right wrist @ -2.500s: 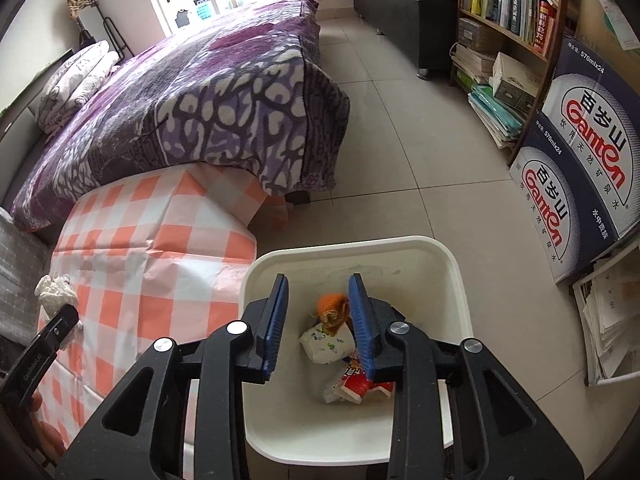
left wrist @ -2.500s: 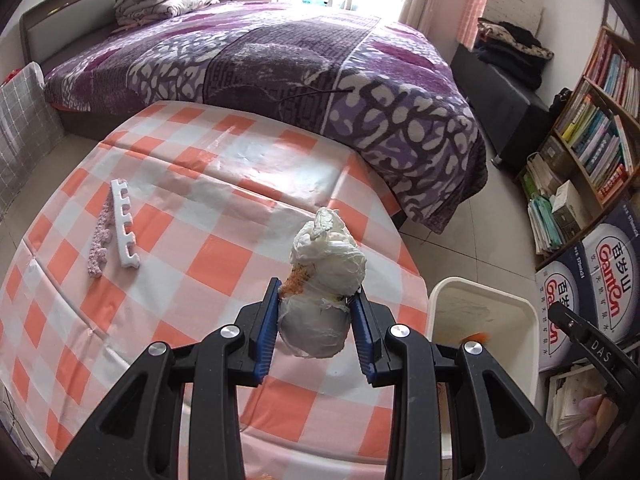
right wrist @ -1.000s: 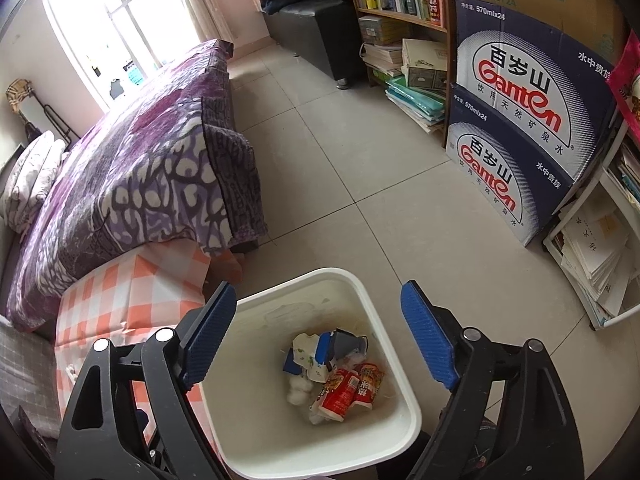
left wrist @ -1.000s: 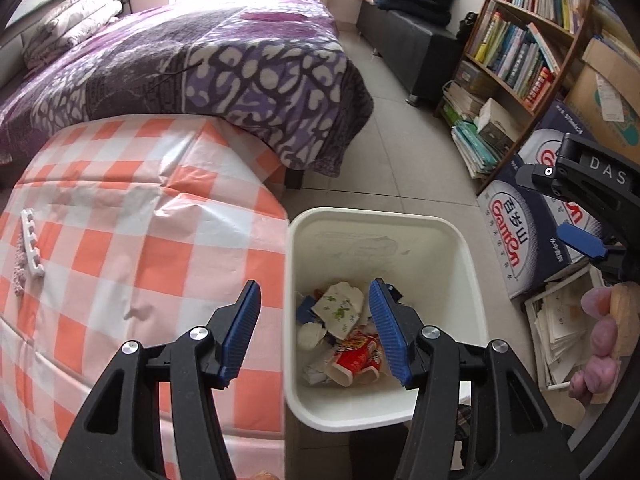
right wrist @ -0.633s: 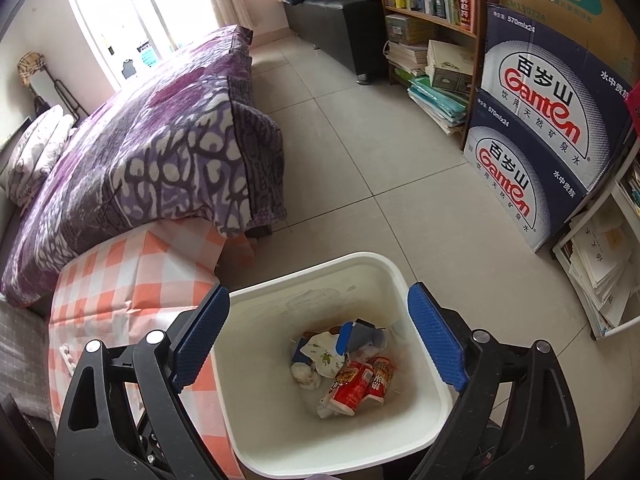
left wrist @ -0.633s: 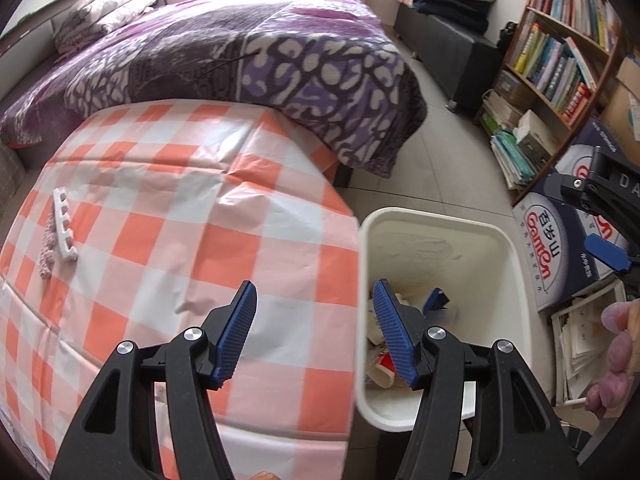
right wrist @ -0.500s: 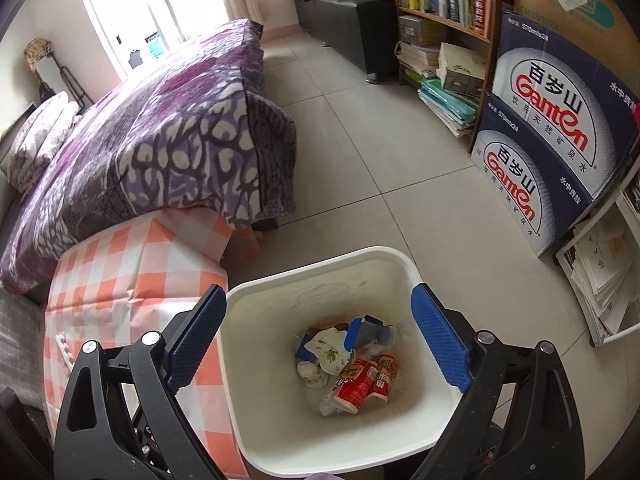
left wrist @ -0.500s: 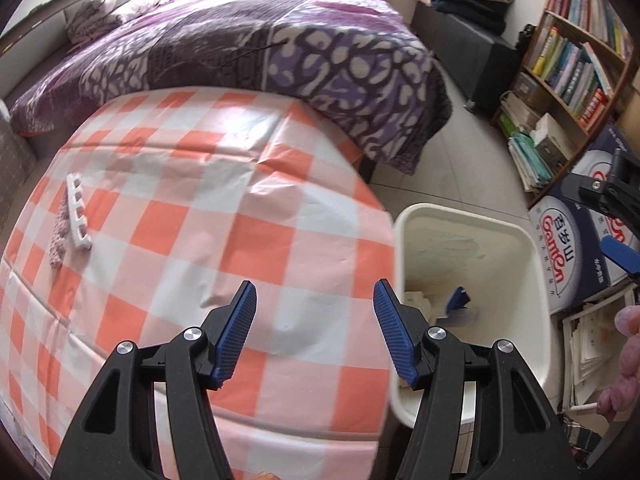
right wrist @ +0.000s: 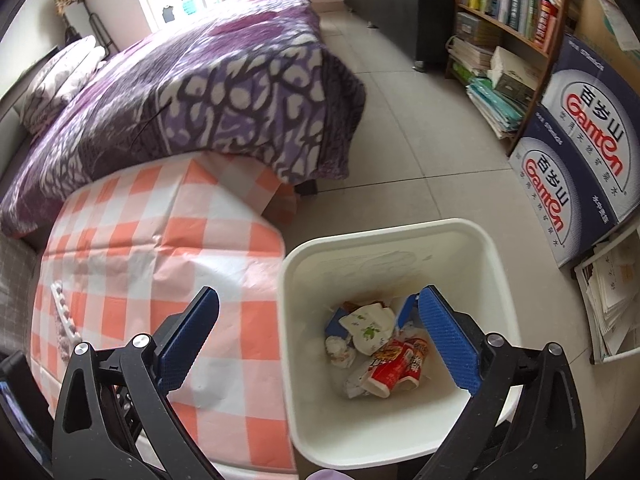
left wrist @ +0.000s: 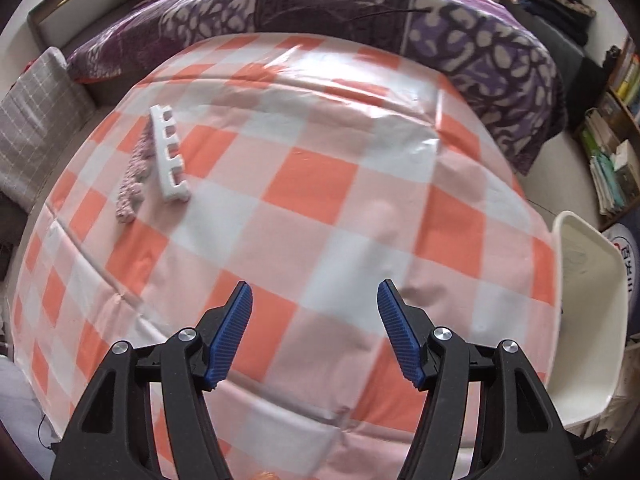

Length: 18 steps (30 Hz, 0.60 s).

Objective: Collect trash
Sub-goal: 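Grasp the pink fuzzy strip with the left tool while the right tool moves to the white foam strip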

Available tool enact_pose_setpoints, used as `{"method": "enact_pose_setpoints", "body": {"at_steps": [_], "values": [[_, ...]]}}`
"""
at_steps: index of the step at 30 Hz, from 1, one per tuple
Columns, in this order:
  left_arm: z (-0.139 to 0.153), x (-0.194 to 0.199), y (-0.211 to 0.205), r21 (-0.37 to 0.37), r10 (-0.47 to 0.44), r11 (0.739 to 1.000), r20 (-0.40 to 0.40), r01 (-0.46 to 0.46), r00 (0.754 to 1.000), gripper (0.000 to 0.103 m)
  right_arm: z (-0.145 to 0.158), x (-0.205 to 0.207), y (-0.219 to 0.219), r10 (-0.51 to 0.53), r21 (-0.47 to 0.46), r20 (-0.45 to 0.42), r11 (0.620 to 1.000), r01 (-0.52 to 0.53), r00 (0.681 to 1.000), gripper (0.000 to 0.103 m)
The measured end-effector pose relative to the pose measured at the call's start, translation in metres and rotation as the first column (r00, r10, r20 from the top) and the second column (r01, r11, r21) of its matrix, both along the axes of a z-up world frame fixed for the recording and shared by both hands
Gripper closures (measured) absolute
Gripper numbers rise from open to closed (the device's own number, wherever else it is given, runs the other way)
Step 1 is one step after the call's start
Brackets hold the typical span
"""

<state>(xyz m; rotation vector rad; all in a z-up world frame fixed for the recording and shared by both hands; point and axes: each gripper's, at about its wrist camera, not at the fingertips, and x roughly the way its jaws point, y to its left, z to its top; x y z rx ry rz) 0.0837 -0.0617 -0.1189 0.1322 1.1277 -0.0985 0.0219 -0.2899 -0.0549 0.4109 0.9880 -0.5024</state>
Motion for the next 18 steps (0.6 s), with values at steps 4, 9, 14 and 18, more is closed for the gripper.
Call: {"method": "enact_pose_setpoints", "body": {"at_steps": [4, 9, 14, 18], "values": [[-0.009, 0.014, 0.038, 0.03, 0.078, 0.997, -0.013, -0.077, 0.997, 0.039, -0.008, 0.014, 0.02, 0.038, 0.008, -0.02, 0.999, -0.038, 0.999, 0.007], [-0.018, 0.032, 0.087, 0.08, 0.185, 0.98, -0.005, -0.184, 0.983, 0.039, -0.02, 0.032, 0.045, 0.081, 0.023, -0.045, 0.996, -0.08, 0.996, 0.007], [-0.021, 0.054, 0.129, 0.074, 0.272, 0.96, -0.001, -0.272, 0.962, 0.038, -0.033, 0.049, 0.067, 0.113, 0.03, -0.07, 0.993, -0.112, 0.991, 0.007], [-0.021, 0.074, 0.15, 0.031, 0.307, 0.951, -0.004, -0.307, 0.952, 0.038, -0.042, 0.06, 0.082, 0.146, 0.028, -0.081, 0.989, -0.144, 0.986, 0.007]]}}
